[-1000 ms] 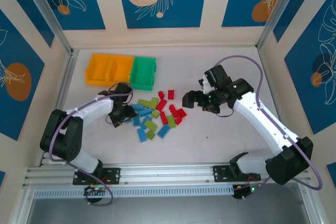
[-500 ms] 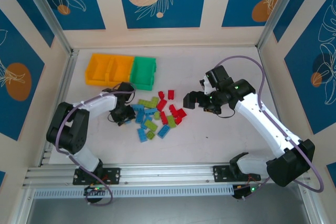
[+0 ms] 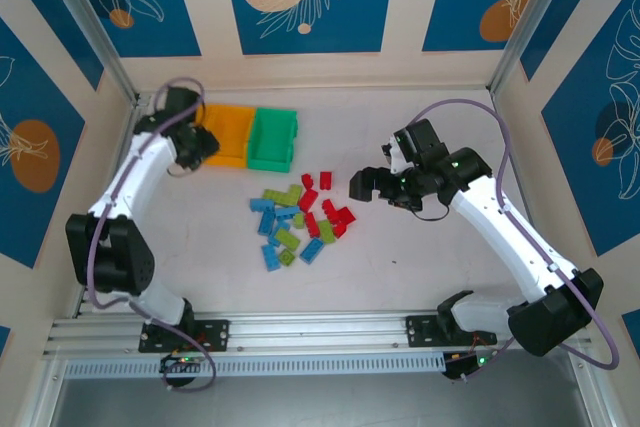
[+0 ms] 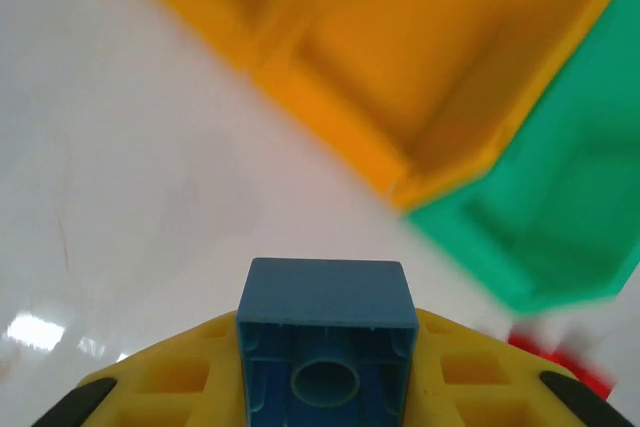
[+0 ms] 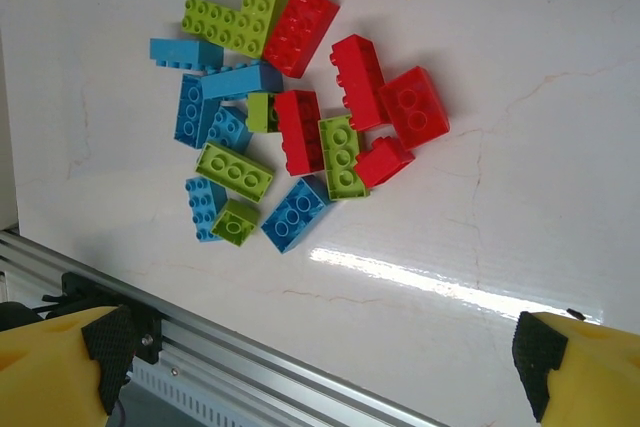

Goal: Sort the legos into containers by color

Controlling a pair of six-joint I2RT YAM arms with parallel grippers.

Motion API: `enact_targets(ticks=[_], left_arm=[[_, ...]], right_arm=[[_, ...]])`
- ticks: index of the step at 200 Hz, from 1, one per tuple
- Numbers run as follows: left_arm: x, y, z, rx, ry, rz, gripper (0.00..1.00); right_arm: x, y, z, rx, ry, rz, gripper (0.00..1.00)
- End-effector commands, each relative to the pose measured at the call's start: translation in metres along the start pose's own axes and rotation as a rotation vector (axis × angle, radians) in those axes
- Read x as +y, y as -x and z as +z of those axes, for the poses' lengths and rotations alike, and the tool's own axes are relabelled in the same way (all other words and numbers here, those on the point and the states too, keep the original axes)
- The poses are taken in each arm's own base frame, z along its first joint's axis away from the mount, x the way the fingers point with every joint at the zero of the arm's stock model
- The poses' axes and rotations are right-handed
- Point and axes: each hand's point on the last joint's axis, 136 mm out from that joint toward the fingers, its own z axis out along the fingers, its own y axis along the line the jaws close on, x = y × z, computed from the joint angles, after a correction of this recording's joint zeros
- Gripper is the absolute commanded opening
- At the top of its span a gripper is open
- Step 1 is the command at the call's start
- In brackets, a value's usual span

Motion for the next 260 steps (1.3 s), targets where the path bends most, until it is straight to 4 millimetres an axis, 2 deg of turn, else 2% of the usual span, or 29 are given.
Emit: enact_targets(ticks=[1, 18, 32, 56, 76, 85, 104, 124, 134, 148, 163, 183, 195, 216, 231, 260], left_arm=[[0.015, 0.041, 0.026, 0.007, 0.067, -0.023, 0.26], [0.013, 0.074, 0.045, -0.002, 0.065, -0.056, 0.26], [0.011, 0.093, 0.060, 0.007, 0.060, -0.068, 0.27], [0.001, 0.115, 0.081, 0.011, 0.041, -0.051, 0.34], [-0.005, 0.122, 0.094, 0.022, 0.016, -0.033, 0.43], [-0.006, 0.123, 0.096, 0.020, 0.010, -0.030, 0.49], [-0.005, 0.125, 0.093, 0.010, 0.013, -0.019, 0.55], [-0.009, 0.122, 0.079, 0.013, -0.003, -0.010, 0.53], [-0.013, 0.119, 0.065, 0.010, -0.026, -0.007, 0.51], [-0.027, 0.107, 0.038, -0.003, -0.071, 0.016, 0.49], [-0.043, 0.084, 0.005, -0.029, -0.112, 0.071, 0.49], [-0.062, 0.037, -0.035, -0.036, -0.166, 0.149, 0.48], [-0.070, 0.004, -0.051, -0.038, -0.190, 0.205, 0.48], [-0.076, -0.052, -0.068, -0.031, -0.208, 0.296, 0.48], [-0.075, -0.085, -0.073, -0.019, -0.216, 0.345, 0.48], [-0.066, -0.127, -0.074, 0.018, -0.210, 0.418, 0.50]], right_arm=[[0.006, 0.005, -0.012, -0.030, 0.011, 0.006, 0.99], [0.005, 0.006, -0.014, -0.033, 0.001, 0.009, 0.99], [0.005, 0.007, -0.018, -0.040, -0.006, 0.016, 0.99], [0.004, 0.010, -0.021, -0.050, -0.015, 0.023, 0.99], [0.002, 0.012, -0.021, -0.054, -0.021, 0.029, 0.99], [0.002, 0.013, -0.020, -0.053, -0.023, 0.029, 0.99], [0.002, 0.017, -0.018, -0.051, -0.027, 0.026, 0.99], [0.003, 0.024, -0.013, -0.058, -0.022, 0.017, 0.99], [0.003, 0.030, -0.007, -0.067, -0.019, 0.012, 0.99], [0.003, 0.036, 0.005, -0.068, -0.016, 0.007, 0.99], [-0.001, 0.046, 0.023, -0.059, -0.037, 0.018, 1.00], [-0.003, 0.059, 0.052, -0.043, -0.063, 0.014, 0.99], [-0.007, 0.068, 0.071, -0.041, -0.096, 0.007, 0.97], [-0.015, 0.084, 0.108, -0.017, -0.163, 0.012, 0.91], [-0.018, 0.095, 0.131, -0.010, -0.203, 0.006, 0.87], [-0.016, 0.109, 0.172, 0.016, -0.217, -0.005, 0.82]])
